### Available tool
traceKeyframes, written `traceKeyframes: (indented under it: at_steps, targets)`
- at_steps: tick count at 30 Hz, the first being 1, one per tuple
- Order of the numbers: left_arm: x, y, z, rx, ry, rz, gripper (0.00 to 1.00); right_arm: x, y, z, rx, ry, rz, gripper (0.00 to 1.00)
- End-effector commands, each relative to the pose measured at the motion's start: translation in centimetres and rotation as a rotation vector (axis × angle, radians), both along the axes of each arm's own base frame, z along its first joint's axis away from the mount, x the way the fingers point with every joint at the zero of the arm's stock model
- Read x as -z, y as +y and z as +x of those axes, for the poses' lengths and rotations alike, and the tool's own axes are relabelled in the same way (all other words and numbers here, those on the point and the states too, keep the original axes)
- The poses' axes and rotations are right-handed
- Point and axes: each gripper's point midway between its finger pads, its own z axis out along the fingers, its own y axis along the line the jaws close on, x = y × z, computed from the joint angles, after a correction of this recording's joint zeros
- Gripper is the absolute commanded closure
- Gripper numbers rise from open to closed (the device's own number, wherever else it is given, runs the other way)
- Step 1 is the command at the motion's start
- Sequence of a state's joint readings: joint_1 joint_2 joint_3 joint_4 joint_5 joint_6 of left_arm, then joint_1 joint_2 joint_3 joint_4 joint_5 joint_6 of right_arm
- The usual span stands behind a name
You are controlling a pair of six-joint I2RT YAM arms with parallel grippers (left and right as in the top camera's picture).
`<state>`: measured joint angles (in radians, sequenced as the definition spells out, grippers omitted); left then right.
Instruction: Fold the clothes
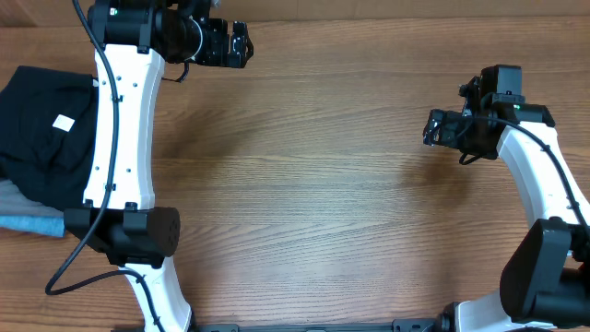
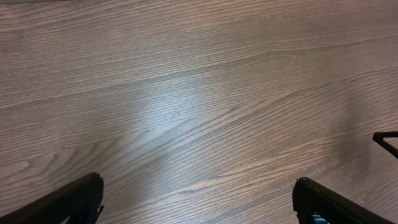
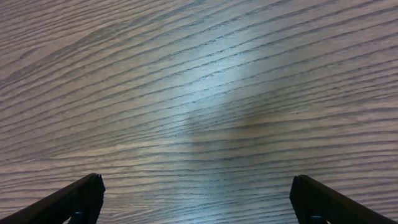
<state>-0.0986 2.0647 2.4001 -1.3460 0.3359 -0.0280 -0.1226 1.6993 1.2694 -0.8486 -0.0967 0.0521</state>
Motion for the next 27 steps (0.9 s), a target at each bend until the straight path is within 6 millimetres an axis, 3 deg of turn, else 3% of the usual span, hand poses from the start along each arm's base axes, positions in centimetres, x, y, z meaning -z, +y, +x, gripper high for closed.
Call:
traceKeyframes:
  at_steps: [1, 5, 7, 12, 16, 19, 20, 23, 25, 27]
  targets:
    - [-1.2, 0.2, -0.3, -0.018, -0.023, -0.006, 0.0, 0.1, -0.1, 0.1, 0.004, 0.0, -0.006, 0.0]
    - [-1.2, 0.2, -0.3, -0.018, -0.022, -0.006, 0.0, -0.2, -0.3, 0.1, 0.007, -0.009, -0.007, 0.0]
    - [-1.2, 0.2, -0.3, -0.018, -0.022, -0.006, 0.0, -1.7, 0.3, 0.1, -0.009, -0.048, -0.012, 0.0]
    - [-1.2, 0.2, -0.3, -0.018, -0.022, -0.006, 0.0, -8.7, 3.3, -0.5, -0.084, -0.241, -0.024, 0.0]
    - [-1.2, 0.2, -0.3, -0.018, -0.022, -0.006, 0.0, -17.5, 6.1, -3.6, -0.157, -0.497, -0.025, 0.0]
    - [-1.2, 0.2, -0.3, -0.018, -0.022, -0.006, 0.0, -23.9, 8.1, -7.8, -0.22, -0.703, -0.008, 0.0]
    - [-1.2, 0.2, -0.3, -0.018, -0.022, -0.006, 0.0, -26.9, 8.7, -10.8, -0.249, -0.813, 0.006, 0.0]
    - [-1.2, 0.2, -0.3, -0.018, -0.022, -0.006, 0.0, -31.1, 8.7, -16.9, -0.278, -0.991, 0.029, 0.0]
    - [-1.2, 0.2, -0.3, -0.018, -0.022, -0.006, 0.0, -31.7, 7.9, -21.6, -0.279, -1.055, 0.033, 0.0]
    - [-1.2, 0.2, -0.3, -0.018, -0.022, -0.006, 0.0, -30.9, 7.3, -24.9, -0.278, -1.066, 0.033, 0.0]
